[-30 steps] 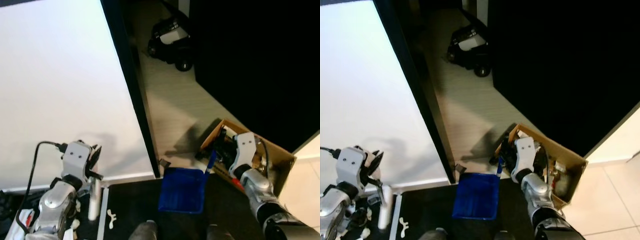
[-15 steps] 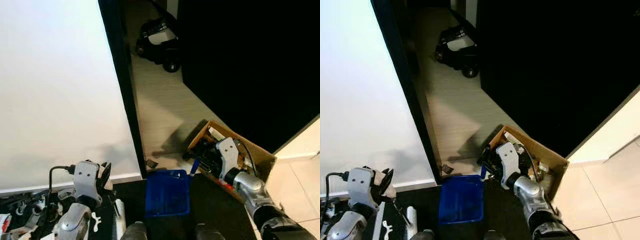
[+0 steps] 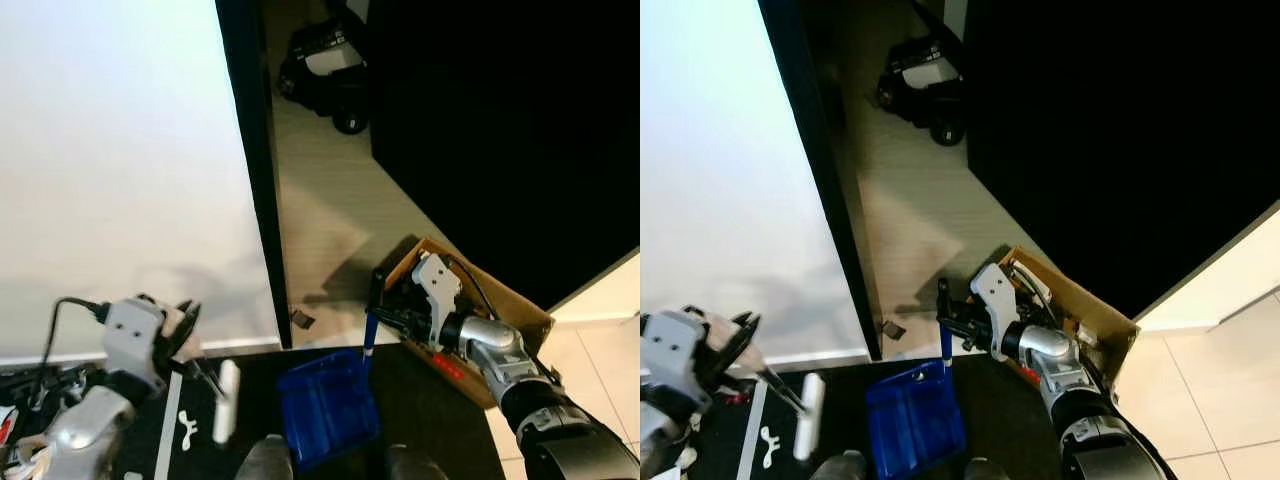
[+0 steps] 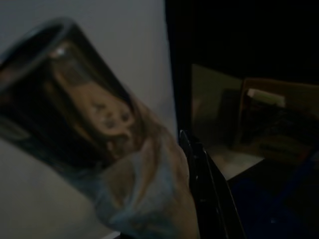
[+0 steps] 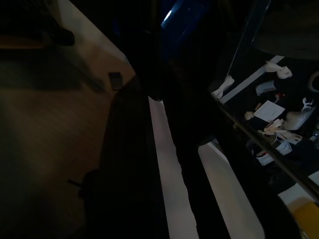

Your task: Sweep floor

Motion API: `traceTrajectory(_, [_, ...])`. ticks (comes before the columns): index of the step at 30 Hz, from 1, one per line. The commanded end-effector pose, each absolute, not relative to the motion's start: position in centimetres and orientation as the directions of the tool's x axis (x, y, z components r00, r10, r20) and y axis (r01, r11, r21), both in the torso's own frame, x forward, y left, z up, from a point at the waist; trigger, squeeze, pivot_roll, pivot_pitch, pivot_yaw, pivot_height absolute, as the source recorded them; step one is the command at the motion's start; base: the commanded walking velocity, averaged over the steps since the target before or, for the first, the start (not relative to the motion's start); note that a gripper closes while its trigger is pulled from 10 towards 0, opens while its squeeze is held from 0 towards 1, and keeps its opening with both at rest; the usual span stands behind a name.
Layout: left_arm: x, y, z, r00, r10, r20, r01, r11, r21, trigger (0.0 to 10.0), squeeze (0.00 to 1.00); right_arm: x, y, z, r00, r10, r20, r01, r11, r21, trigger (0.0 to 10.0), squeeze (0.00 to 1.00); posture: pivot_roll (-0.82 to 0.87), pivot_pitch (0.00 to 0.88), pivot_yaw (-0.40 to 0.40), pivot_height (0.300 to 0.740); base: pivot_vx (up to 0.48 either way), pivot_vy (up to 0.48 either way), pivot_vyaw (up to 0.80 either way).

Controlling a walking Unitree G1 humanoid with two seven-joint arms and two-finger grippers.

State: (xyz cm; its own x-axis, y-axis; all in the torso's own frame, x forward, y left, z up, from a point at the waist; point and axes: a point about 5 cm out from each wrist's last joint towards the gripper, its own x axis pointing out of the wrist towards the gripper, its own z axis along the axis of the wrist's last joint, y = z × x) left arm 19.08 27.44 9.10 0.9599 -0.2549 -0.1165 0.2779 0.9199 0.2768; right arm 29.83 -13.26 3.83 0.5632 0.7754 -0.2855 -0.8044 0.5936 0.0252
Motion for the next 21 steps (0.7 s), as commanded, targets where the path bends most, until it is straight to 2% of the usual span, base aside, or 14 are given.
traceTrajectory(1, [18.0, 29.6, 9.9, 0.956, -0.227, -0.184, 0.282, 0.886, 0.369, 10.0, 0.00, 29.3, -13.5, 2.4, 0.642, 0.691, -0.331, -0.729, 0.684, 0.013, 10.0, 0.00, 0.17, 0.081, -0.040, 0.740, 0.000, 0.000, 0.00])
traceTrajectory(10, [16.4, 30.1, 9.8, 0.945, -0.216, -0.244, 0.292, 0.894, 0.339, 10.0, 0.00, 28.9, -13.4, 1.5, 0.702, 0.625, -0.342, -0.664, 0.747, 0.004, 10.0, 0.00, 0.19, 0.090, -0.038, 0.740, 0.000, 0.000, 0.00])
traceTrajectory(15, [14.4, 30.2, 6.9, 0.920, -0.192, -0.341, 0.304, 0.899, 0.314, 10.0, 0.00, 29.9, -14.7, 2.4, 0.776, 0.543, -0.320, -0.590, 0.805, -0.065, 10.0, 0.00, 0.18, 0.096, -0.040, 0.740, 0.000, 0.000, 0.00])
traceTrajectory(19, [14.0, 29.9, 5.5, 0.923, -0.162, -0.349, 0.273, 0.914, 0.300, 10.0, 0.00, 30.2, -15.1, 2.7, 0.802, 0.511, -0.309, -0.560, 0.824, -0.088, 10.0, 0.00, 0.18, 0.100, -0.047, 0.740, 0.000, 0.000, 0.00])
traceTrajectory(21, [14.0, 29.1, 4.5, 0.934, -0.154, -0.323, 0.241, 0.939, 0.247, 10.0, 0.00, 30.2, -14.9, 2.7, 0.806, 0.508, -0.304, -0.555, 0.827, -0.093, 10.0, 0.00, 0.18, 0.097, -0.068, 0.740, 0.000, 0.000, 0.00])
